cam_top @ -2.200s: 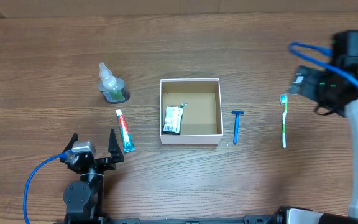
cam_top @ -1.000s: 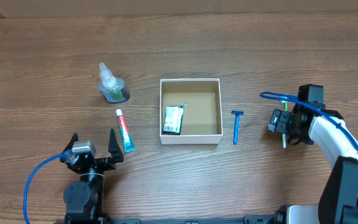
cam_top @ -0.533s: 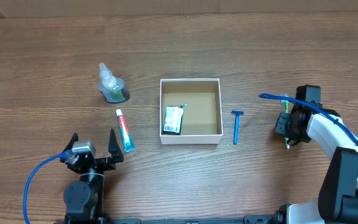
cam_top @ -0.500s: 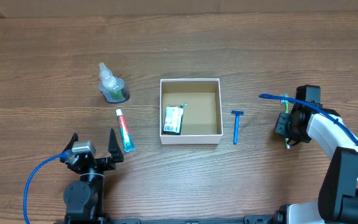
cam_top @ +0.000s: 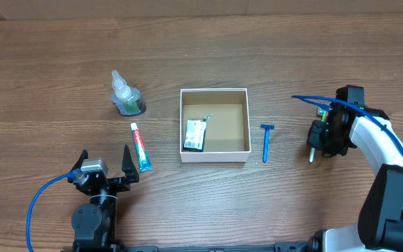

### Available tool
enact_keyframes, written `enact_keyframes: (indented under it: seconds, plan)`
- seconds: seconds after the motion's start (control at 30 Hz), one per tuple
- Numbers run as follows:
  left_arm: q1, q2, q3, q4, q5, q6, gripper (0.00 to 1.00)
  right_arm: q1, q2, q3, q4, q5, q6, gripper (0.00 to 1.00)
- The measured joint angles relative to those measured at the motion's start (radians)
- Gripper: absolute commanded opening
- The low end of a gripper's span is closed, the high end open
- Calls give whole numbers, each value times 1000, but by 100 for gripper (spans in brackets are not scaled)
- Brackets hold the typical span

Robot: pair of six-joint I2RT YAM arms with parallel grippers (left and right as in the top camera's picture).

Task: Pack container
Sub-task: 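Place the toothbrush into the box with the right gripper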

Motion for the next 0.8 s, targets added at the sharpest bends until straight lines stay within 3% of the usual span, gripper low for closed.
enact_keyframes:
  seconds: [0.23, 0.43, 0.67, 0.73, 0.8]
  plan:
    - [0, 0, 0, 0, 0, 0, 100, 211, -189, 195, -204, -16, 10, 5]
    - [0, 0, 0, 0, 0, 0, 100, 491, -376, 263, -204, -31, 87, 8]
    - [0, 0, 0, 0, 0, 0, 100, 681, -286, 263, -138, -31, 157, 9]
    - [0, 0, 0, 0, 0, 0, 100, 709, -237, 263, -99, -31, 166, 20]
    - [0, 0, 0, 0, 0, 0, 100, 731, -174, 264, -56, -19, 173, 21]
